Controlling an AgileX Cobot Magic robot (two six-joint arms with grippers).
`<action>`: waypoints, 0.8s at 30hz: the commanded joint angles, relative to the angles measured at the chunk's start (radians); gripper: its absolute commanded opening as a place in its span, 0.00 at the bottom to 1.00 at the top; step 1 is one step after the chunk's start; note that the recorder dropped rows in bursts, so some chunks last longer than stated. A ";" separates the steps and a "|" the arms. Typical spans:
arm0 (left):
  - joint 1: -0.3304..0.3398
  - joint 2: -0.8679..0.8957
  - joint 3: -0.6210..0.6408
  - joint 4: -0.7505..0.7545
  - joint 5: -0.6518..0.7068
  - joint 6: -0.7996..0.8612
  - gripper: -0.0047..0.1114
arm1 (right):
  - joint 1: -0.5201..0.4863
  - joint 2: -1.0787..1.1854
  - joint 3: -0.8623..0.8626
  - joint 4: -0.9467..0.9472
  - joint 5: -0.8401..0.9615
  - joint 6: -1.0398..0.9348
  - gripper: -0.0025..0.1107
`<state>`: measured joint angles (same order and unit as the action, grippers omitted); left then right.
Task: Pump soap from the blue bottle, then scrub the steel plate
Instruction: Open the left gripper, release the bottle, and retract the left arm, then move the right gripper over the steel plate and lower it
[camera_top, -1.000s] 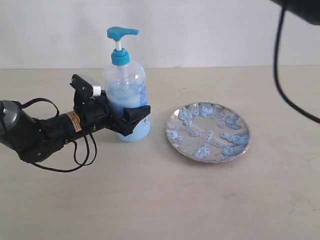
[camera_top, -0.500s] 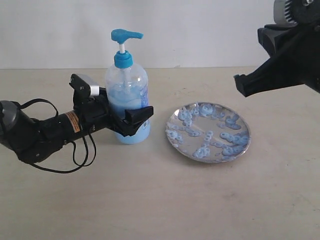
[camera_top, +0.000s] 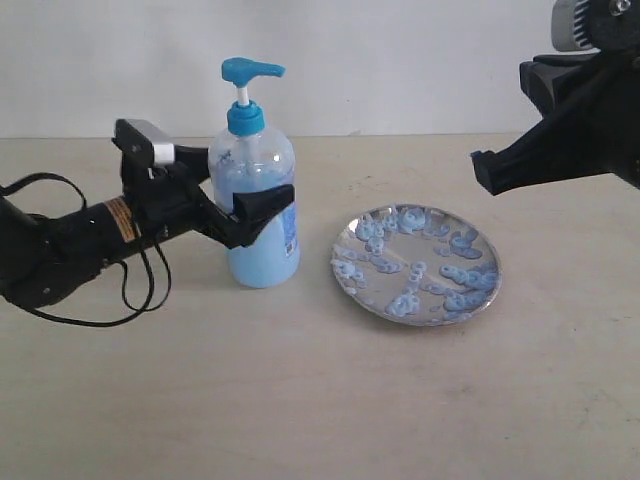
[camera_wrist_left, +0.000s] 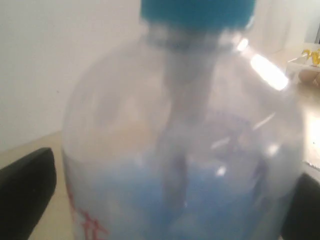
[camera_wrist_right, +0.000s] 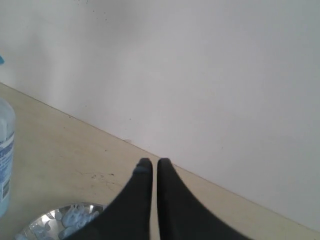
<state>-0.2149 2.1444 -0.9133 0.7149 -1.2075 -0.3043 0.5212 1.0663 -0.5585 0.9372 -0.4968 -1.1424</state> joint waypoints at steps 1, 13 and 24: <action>0.090 -0.155 0.091 -0.004 -0.014 -0.009 0.96 | -0.004 -0.008 -0.001 0.005 -0.011 -0.008 0.02; 0.304 -1.077 0.368 0.024 0.399 -0.128 0.08 | -0.004 -0.008 -0.001 0.005 0.004 -0.012 0.02; 0.285 -1.894 0.536 -0.144 1.420 -0.338 0.08 | -0.004 -0.008 -0.001 0.019 0.259 0.016 0.02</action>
<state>0.0859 0.3955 -0.4791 0.6160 0.1415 -0.5122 0.5212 1.0663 -0.5585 0.9545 -0.3021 -1.1349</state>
